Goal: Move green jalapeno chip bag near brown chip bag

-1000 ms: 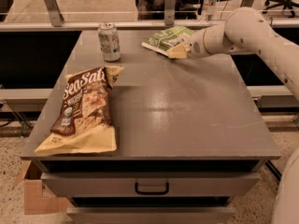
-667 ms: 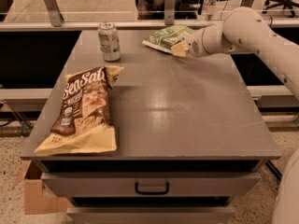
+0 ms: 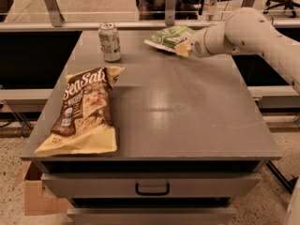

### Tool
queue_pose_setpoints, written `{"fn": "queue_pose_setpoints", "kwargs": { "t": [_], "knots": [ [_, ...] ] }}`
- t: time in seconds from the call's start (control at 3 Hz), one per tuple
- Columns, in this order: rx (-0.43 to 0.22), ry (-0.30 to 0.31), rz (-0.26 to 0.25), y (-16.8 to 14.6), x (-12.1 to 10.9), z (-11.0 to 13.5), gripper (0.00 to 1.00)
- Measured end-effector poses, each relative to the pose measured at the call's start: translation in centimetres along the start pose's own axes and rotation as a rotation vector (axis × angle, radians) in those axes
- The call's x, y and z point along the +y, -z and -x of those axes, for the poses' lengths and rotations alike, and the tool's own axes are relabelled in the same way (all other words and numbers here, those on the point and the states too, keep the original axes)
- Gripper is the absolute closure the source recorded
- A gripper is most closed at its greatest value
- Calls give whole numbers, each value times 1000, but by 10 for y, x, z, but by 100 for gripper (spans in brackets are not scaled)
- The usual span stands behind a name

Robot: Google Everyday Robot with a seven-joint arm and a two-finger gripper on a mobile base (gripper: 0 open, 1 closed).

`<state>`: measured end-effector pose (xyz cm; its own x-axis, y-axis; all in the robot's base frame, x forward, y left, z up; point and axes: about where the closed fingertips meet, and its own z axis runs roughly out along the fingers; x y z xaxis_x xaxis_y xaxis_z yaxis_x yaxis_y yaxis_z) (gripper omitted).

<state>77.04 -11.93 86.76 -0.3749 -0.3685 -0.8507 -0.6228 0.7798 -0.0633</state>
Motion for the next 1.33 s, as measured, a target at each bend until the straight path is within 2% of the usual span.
{"fn": "queue_pose_setpoints", "kwargs": {
  "t": [0.33,0.67,1.0,1.33],
  "knots": [
    [-13,21,33,25,1,11,100],
    [51,103,124,57,18,6,100],
    [190,258,270,101,54,-23,100],
    [307,336,400,133,85,-55,100]
  ]
}}
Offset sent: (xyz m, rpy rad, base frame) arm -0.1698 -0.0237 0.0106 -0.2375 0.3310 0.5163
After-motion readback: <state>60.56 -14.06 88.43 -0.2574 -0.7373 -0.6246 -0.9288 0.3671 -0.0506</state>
